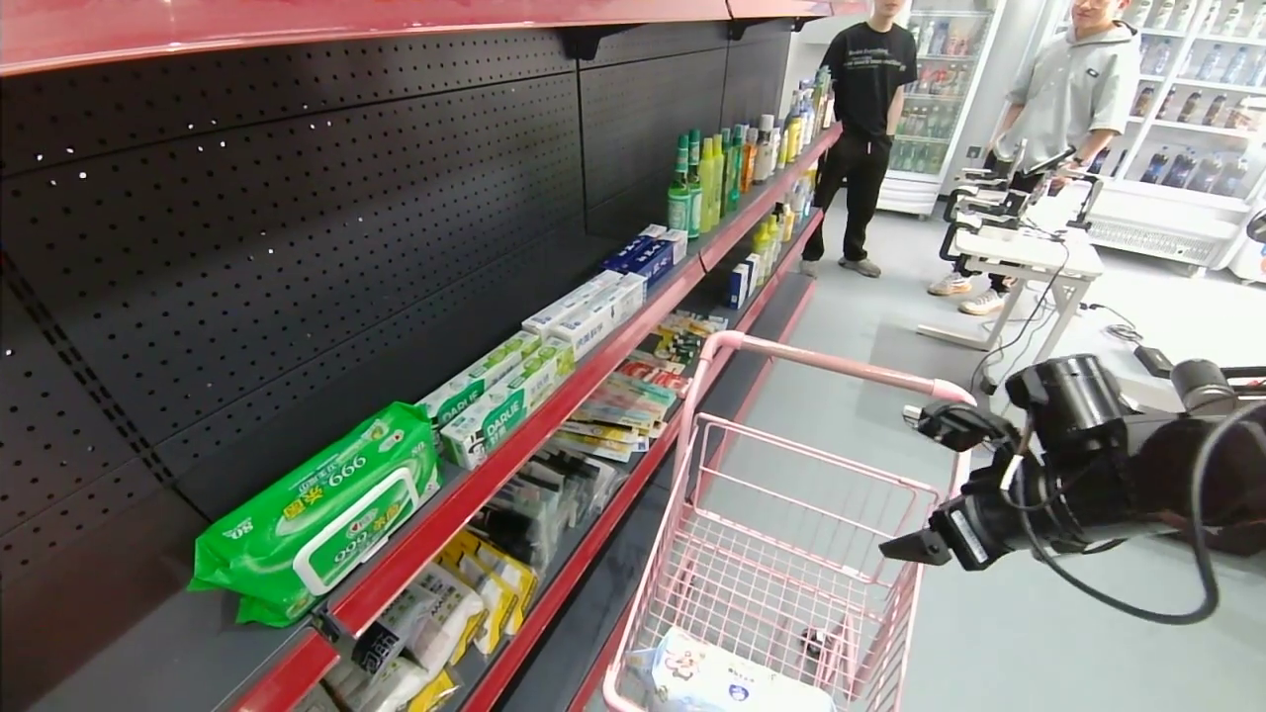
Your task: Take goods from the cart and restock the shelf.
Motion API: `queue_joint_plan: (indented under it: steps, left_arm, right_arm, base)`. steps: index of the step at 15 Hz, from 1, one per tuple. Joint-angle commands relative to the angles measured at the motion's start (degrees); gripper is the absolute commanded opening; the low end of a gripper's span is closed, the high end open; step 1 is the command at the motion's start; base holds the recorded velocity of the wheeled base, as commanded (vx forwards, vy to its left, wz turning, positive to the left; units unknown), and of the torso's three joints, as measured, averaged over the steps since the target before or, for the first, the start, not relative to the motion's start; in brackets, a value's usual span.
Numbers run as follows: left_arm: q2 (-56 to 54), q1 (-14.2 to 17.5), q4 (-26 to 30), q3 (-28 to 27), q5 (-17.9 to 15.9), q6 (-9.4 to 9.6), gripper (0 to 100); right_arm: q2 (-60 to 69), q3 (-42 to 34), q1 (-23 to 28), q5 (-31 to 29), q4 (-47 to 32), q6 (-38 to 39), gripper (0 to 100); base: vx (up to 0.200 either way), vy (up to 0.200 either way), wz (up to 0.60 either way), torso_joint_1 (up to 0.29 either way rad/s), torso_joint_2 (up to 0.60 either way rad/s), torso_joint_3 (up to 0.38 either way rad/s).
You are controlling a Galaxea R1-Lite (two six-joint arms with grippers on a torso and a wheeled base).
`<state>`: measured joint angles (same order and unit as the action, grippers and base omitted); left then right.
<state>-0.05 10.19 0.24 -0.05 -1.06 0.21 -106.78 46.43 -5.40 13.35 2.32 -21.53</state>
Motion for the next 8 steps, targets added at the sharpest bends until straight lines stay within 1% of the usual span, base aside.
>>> queue_joint_plan:
  steps: [1,2,3,8]
  left_arm:
    - [0.05,0.00,0.02,-0.04,0.01,-0.03,100]
    - [0.05,0.00,-0.07,-0.04,0.01,-0.03,100]
    - [0.05,0.00,0.02,-0.04,0.01,-0.03,100]
    - [0.05,0.00,0.02,-0.04,0.01,0.06,100]
  right_arm:
    - [-11.26,2.61,-1.72,2.56,-0.03,-4.84,100]
    - [-12.93,3.40,-1.98,3.97,-0.03,-7.39,100]
    - [-13.90,3.66,-2.07,4.05,-0.03,-8.97,100]
    - [-15.04,2.78,-6.55,4.05,-0.03,-10.02,100]
  base:
    - [0.000,0.000,0.00,-0.090,0.18,0.080]
    - [0.000,0.000,0.00,-0.076,0.20,0.100]
    - [0.000,0.000,0.00,-0.085,0.20,0.105]
    - [0.000,0.000,0.00,-0.106,0.23,0.131]
